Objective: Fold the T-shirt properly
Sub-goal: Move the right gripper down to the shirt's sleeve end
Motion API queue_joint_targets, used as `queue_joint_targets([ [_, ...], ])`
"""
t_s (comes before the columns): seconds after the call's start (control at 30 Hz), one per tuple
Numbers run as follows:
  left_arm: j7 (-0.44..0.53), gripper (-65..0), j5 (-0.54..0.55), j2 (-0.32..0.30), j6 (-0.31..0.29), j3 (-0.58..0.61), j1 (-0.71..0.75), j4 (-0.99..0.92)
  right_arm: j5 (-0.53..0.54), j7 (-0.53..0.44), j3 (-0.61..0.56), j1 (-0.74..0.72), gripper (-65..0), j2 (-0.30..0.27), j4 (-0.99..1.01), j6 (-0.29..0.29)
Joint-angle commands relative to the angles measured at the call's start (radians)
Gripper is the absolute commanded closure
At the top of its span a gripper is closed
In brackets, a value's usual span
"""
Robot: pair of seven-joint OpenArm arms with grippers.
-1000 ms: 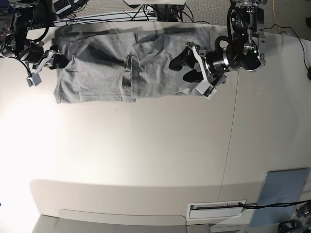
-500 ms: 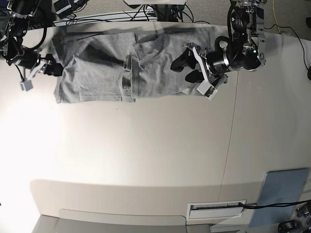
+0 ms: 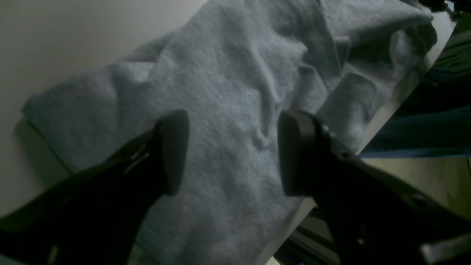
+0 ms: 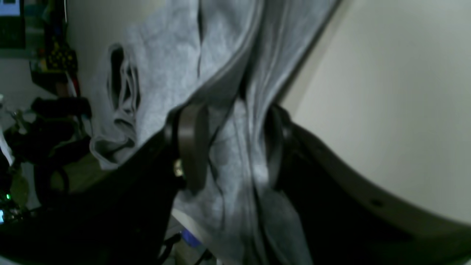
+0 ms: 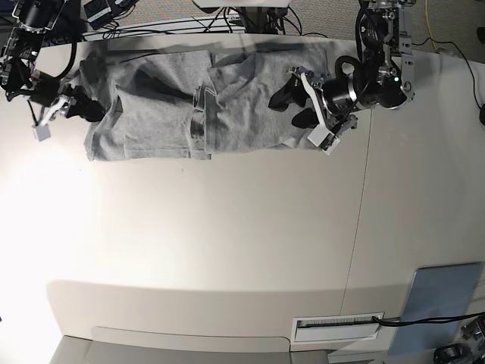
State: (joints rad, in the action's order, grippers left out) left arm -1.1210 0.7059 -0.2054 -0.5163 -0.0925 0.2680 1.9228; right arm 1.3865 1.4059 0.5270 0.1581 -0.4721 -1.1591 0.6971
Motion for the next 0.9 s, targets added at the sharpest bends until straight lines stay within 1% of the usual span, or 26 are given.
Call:
queue_joint_targets([
  [0.0, 0.022, -38.6, 0.011, -0.003, -0.001, -0.001, -0.002, 0.017, 0.039, -0.010, 0.020, -0.006, -24.9, -0.027, -0.011, 0.001],
  [0.13, 0.022, -38.6, 0.011, -0.003, -0.001, -0.001, 0.004, 0.017, 0.057, -0.010, 0.063, -0.006, -24.9, -0.027, -0.011, 0.001],
  [0.27, 0.022, -38.6, 0.012, -0.002, -0.002, -0.001, 0.003, 0.017, 0.053, -0.010, 0.058, -0.009, -24.9, -0.018, -0.011, 0.001],
  [0.37, 0.022, -38.6, 0.012, -0.002, -0.001, -0.001, 0.004, 0.017, 0.049, -0.010, 0.048, -0.011, -24.9, 0.005, -0.011, 0.001],
  [0.47, 0.022, -38.6, 0.012, -0.003, -0.002, -0.001, 0.004, 0.017, 0.010, -0.010, 0.048, -0.011, -24.9, 0.037, -0.011, 0.001],
  [0.53, 0.021, -38.6, 0.011, -0.003, -0.002, -0.001, 0.004, 0.017, 0.003, -0.010, 0.048, -0.011, -24.9, 0.051, -0.011, 0.001],
  [0.87, 0.024, -38.6, 0.011, -0.002, -0.002, -0.001, 0.004, 0.017, 0.004, -0.010, 0.037, -0.011, -24.9, 0.054, -0.011, 0.001],
])
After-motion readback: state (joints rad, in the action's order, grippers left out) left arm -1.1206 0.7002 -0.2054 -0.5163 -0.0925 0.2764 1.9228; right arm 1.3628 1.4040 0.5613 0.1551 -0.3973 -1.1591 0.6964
